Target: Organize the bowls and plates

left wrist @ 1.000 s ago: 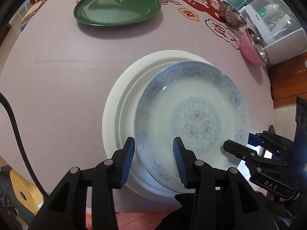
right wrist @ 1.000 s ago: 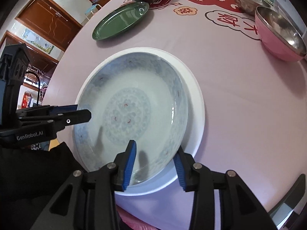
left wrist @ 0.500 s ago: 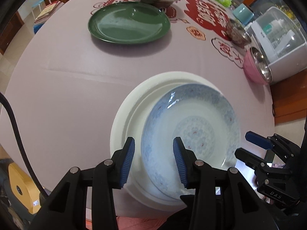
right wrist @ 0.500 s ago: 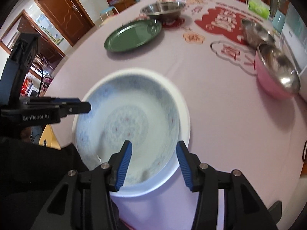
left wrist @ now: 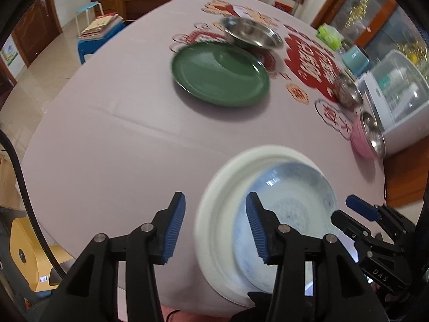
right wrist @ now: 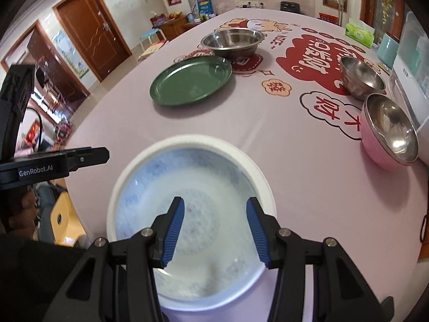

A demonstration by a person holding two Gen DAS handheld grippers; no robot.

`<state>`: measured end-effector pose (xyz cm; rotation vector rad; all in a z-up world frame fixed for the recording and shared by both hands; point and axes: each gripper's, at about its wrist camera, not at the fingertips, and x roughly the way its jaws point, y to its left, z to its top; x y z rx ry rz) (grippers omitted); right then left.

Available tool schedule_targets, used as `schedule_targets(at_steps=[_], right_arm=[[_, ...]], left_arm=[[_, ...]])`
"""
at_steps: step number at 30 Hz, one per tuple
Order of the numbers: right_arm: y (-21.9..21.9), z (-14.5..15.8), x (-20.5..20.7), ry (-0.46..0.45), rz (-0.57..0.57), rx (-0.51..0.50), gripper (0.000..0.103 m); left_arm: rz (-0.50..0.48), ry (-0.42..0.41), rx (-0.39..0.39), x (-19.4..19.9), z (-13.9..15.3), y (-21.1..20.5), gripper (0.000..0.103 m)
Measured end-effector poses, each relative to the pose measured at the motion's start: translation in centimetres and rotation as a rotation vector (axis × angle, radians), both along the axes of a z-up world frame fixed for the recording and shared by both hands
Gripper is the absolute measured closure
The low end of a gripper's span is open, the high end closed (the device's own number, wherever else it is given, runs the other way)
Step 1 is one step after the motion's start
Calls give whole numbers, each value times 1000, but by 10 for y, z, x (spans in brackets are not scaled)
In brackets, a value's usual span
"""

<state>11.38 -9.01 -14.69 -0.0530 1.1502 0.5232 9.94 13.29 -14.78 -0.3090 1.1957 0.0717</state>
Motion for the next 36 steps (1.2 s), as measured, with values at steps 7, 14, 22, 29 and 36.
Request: schedule_targets(at_steps=[7, 14, 22, 29, 36], right_arm=[[7, -1, 23, 57, -140, 81, 55], [17, -2, 47, 115, -312, 207, 55], [36, -16, 67, 182, -478, 337, 55], [48, -39, 89, 224, -618, 428, 54], [58, -60, 108, 248, -668, 454, 54]], left_arm=[[-15, -16, 12, 24, 5, 39, 49], [-74, -18, 10, 57, 7, 76, 45], [-184, -14, 10, 108, 5, 105, 34], [-298, 2, -3, 152, -6, 115, 27], [-340, 38, -47, 185, -30, 114, 27]])
